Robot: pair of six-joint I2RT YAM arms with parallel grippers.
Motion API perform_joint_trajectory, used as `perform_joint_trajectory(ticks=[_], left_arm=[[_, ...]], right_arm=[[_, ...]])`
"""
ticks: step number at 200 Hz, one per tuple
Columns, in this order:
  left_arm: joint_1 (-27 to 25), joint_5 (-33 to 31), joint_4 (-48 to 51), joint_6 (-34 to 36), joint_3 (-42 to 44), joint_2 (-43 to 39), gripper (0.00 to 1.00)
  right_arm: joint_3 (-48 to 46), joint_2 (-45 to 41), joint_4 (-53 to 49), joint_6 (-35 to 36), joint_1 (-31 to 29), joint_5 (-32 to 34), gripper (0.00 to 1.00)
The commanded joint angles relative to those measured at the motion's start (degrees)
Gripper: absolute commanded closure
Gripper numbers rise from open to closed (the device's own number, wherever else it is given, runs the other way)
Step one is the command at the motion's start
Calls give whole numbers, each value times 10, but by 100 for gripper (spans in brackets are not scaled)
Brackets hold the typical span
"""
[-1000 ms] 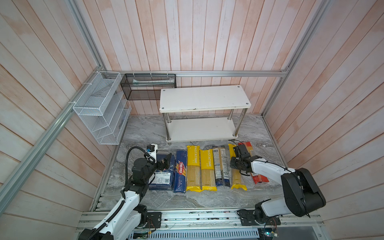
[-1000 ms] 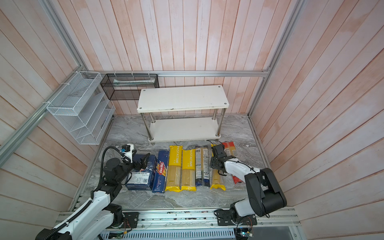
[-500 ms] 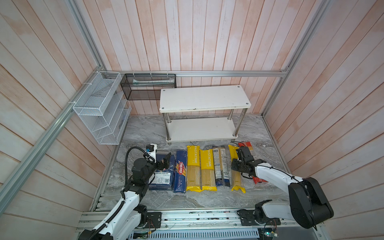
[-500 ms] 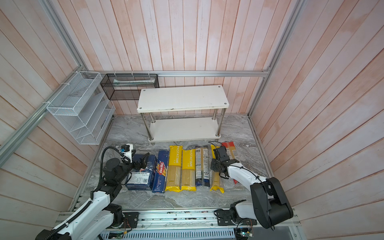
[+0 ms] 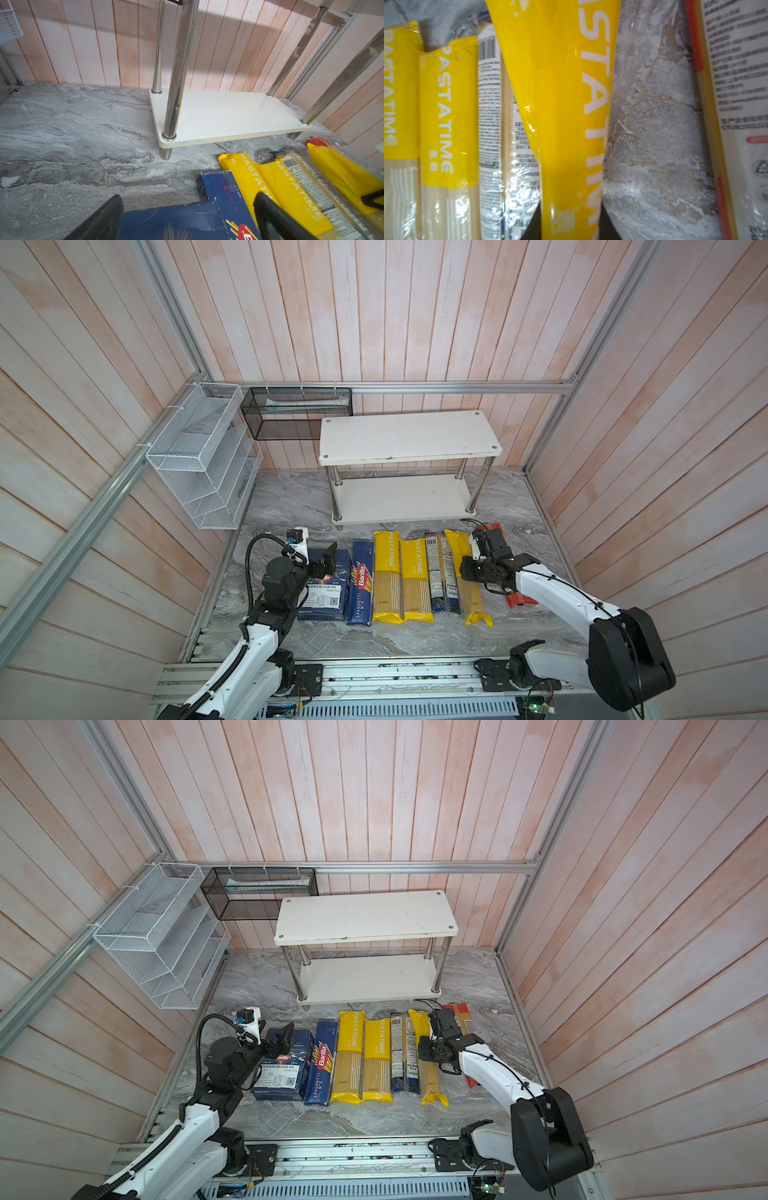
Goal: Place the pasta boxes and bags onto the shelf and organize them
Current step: 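Lift the yellow bag upright with the right gripper toward the shelf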
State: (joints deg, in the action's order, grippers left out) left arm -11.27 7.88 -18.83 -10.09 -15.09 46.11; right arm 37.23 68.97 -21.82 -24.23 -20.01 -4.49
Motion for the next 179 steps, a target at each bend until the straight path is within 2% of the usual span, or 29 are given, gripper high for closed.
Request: perform_joint_trajectory(ticks=[1,51,128,179], left_arm=[[-1,-4,1,-3,7,-16,0],[-1,33,-4,8,4,-7,0],[-1,56,-9,15,3,-1,0],[-1,63,-9,17,2,1,0]], right_arm=[[-14,-57,72,-22,-1,-33,84],[-7,-107,67,-73,-1,-34,88],[21,-101,28,-65,-1,-42,89],[84,-123,-26,-47,-1,-34,91]])
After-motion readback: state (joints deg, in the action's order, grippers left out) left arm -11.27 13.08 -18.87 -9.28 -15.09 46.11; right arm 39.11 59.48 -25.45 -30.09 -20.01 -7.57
